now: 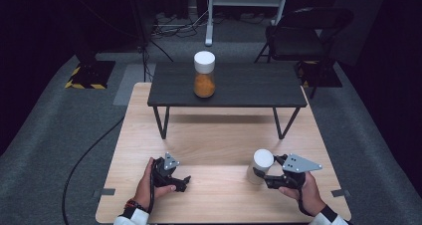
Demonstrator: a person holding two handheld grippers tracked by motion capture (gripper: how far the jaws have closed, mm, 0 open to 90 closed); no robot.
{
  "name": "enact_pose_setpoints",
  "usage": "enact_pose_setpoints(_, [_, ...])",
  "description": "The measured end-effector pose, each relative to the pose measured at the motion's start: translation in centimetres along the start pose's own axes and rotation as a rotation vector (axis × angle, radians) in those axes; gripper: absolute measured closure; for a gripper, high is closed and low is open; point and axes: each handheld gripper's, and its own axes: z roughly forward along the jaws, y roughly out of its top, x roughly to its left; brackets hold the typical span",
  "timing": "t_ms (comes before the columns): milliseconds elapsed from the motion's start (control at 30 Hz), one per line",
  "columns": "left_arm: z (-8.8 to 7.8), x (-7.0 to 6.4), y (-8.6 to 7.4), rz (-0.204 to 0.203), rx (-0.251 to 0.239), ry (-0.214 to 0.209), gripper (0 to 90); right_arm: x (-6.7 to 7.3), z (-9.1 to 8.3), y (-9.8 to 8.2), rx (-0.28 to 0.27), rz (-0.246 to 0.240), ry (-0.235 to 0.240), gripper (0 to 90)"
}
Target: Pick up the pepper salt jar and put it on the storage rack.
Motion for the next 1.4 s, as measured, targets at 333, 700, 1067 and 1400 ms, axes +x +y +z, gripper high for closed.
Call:
enact_pose_setpoints(333, [0.0,0.0,0.0,0.003,0.000,-0.001,0.3,0.1,-0.4,1.4,-0.018,0.018,-0.051,34.6])
enact_pose_setpoints(700, [0.0,0.0,0.0,0.003,0.000,-0.001,0.3,0.2,-0.3,3.6,-0.044,0.031,-0.093,34.7])
enact_pose_setpoints(1067, [0.0,0.0,0.0,0.004,0.000,-0.001,0.3,0.3,-0.2,6.9,-0.063,0.029,-0.146,34.6])
enact_pose_setpoints(1400, [0.0,0.0,0.1,0.004,0.000,-0.001,0.3,0.5,-0.3,9.9,-0.069,0.050,-0.199,34.6])
